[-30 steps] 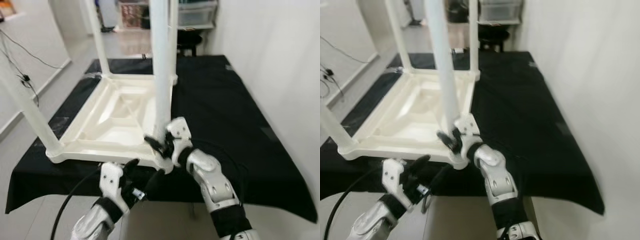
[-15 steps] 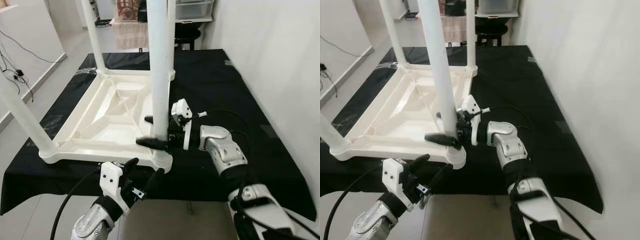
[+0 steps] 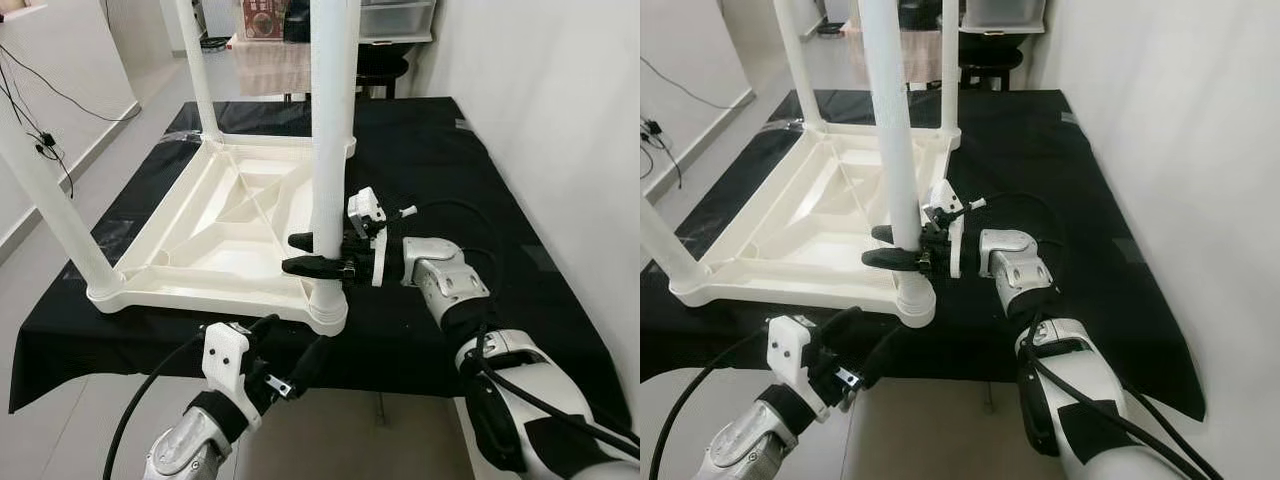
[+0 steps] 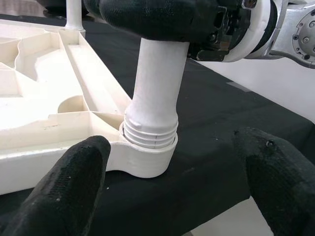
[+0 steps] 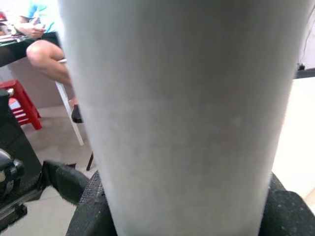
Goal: Building children table
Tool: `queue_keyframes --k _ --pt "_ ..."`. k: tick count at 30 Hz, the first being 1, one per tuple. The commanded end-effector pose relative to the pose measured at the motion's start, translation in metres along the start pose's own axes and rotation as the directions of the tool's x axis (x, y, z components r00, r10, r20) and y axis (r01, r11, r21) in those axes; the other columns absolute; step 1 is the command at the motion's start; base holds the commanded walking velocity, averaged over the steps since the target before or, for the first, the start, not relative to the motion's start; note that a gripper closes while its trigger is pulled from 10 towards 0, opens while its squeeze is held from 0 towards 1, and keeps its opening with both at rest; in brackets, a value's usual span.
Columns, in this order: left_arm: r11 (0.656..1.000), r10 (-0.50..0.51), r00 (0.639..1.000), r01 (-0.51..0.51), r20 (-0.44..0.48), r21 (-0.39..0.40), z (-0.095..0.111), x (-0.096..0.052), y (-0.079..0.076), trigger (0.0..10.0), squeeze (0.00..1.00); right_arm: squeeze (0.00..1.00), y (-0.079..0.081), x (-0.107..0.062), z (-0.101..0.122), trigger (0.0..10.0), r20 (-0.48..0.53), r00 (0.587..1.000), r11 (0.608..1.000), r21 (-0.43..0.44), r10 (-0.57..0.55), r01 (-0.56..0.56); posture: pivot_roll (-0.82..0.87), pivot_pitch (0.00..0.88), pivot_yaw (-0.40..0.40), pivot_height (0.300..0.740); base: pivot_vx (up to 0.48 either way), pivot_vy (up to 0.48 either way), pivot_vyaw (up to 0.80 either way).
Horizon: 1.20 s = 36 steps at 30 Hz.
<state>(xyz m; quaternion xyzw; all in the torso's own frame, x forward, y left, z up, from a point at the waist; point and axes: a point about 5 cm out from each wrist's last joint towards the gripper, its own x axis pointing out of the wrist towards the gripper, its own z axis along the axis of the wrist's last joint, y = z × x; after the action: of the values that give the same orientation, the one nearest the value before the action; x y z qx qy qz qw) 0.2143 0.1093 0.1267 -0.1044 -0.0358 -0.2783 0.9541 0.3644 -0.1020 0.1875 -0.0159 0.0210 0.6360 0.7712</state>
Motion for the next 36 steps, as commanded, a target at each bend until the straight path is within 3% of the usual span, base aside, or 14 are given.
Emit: queue_keyframes --k 1,7,8,10,11,12,15,22,23,24,25,29,31,36 --pt "1.000 0.012 1.000 -0.012 -0.016 -0.005 -0.004 -0.002 0.001 10.0 0.00 0.00 0.004 -0.007 -0.006 0.0 0.027 0.999 0.999 0.028 0.038 -0.038 0.03 0.050 -0.011 0.740 0.000 0.000 0.00" --pt "1.000 0.013 1.000 -0.013 -0.014 -0.005 -0.002 -0.005 0.001 10.0 0.00 0.00 0.012 -0.015 -0.023 0.0 0.024 0.994 0.994 0.003 -0.110 0.110 0.01 0.069 -0.011 0.740 0.000 0.000 0.00" --pt "1.000 0.013 1.000 -0.014 -0.014 -0.006 -0.001 -0.006 0.002 10.0 0.00 0.00 0.010 -0.005 -0.036 0.0 0.020 0.887 0.887 0.035 -0.461 0.460 -0.01 0.080 -0.002 0.740 0.000 0.000 0.00" --pt "1.000 0.013 1.000 -0.014 -0.014 -0.006 -0.001 -0.006 0.002 10.0 0.00 0.00 0.010 -0.005 -0.036 0.0 0.020 0.887 0.887 0.035 -0.461 0.460 -0.01 0.080 -0.002 0.740 0.000 0.000 0.00" --pt "1.000 0.014 1.000 -0.014 -0.014 -0.007 0.000 -0.007 0.004 10.0 0.00 0.00 0.021 -0.005 -0.053 0.0 -0.039 0.732 0.731 0.033 -0.680 0.682 -0.02 0.088 0.012 0.740 0.000 0.000 0.00" --pt "1.000 0.012 1.000 -0.012 -0.016 -0.007 0.000 -0.007 0.005 10.0 0.00 0.00 0.042 0.006 -0.065 0.0 -0.068 0.697 0.699 -0.015 -0.714 0.714 -0.03 0.084 0.013 0.740 0.000 0.000 0.00" --pt "1.000 0.009 1.000 -0.009 -0.019 -0.008 0.000 -0.007 0.005 10.0 0.00 0.00 0.063 0.019 -0.073 0.0 -0.085 0.745 0.750 -0.071 -0.662 0.658 -0.03 0.080 0.010 0.740 0.000 0.000 0.00" --pt "1.000 0.011 1.000 -0.011 -0.017 -0.008 0.000 -0.005 0.005 10.0 0.00 0.00 0.049 0.020 -0.063 0.0 -0.054 0.726 0.728 -0.061 -0.685 0.682 -0.01 0.078 0.007 0.740 0.000 0.000 0.00" --pt "1.000 0.015 1.000 -0.015 -0.015 -0.008 0.000 -0.005 0.005 10.0 0.00 0.00 0.042 0.019 -0.057 10.0 -0.030 0.722 0.722 -0.063 -0.692 0.689 -0.01 0.074 0.004 0.740 0.000 0.000 0.00" --pt "1.000 0.015 1.000 -0.015 -0.015 -0.008 0.000 -0.005 0.005 10.0 0.00 0.00 0.042 0.019 -0.057 10.0 -0.030 0.722 0.722 -0.063 -0.692 0.689 -0.01 0.074 0.004 0.740 0.000 0.000 0.00" --pt "1.000 0.017 1.000 -0.017 -0.013 -0.009 0.000 -0.004 0.006 10.0 0.00 1.00 0.037 0.020 -0.048 10.0 -0.003 0.733 0.732 -0.059 -0.680 0.679 -0.01 0.073 0.002 0.740 0.000 0.000 0.00" --pt "1.000 0.015 1.000 -0.015 -0.012 -0.010 0.000 -0.002 0.006 10.0 0.00 1.00 0.024 0.024 -0.022 10.0 0.071 0.840 0.843 0.049 -0.537 0.535 -0.01 0.065 0.004 0.740 0.000 0.000 0.00" --pt "1.000 0.014 1.000 -0.014 -0.011 -0.011 -0.001 -0.001 0.007 10.0 0.00 0.00 0.021 0.019 -0.007 10.0 0.099 0.944 0.948 0.064 -0.316 0.311 0.00 0.056 0.000 0.740 0.000 0.000 0.00" --pt "1.000 0.016 1.000 -0.016 -0.009 -0.009 -0.001 0.001 0.007 10.0 0.00 0.00 0.015 0.007 0.004 10.0 0.067 0.990 0.993 -0.009 -0.121 0.121 0.00 0.052 -0.005 0.740 0.000 0.000 0.00"
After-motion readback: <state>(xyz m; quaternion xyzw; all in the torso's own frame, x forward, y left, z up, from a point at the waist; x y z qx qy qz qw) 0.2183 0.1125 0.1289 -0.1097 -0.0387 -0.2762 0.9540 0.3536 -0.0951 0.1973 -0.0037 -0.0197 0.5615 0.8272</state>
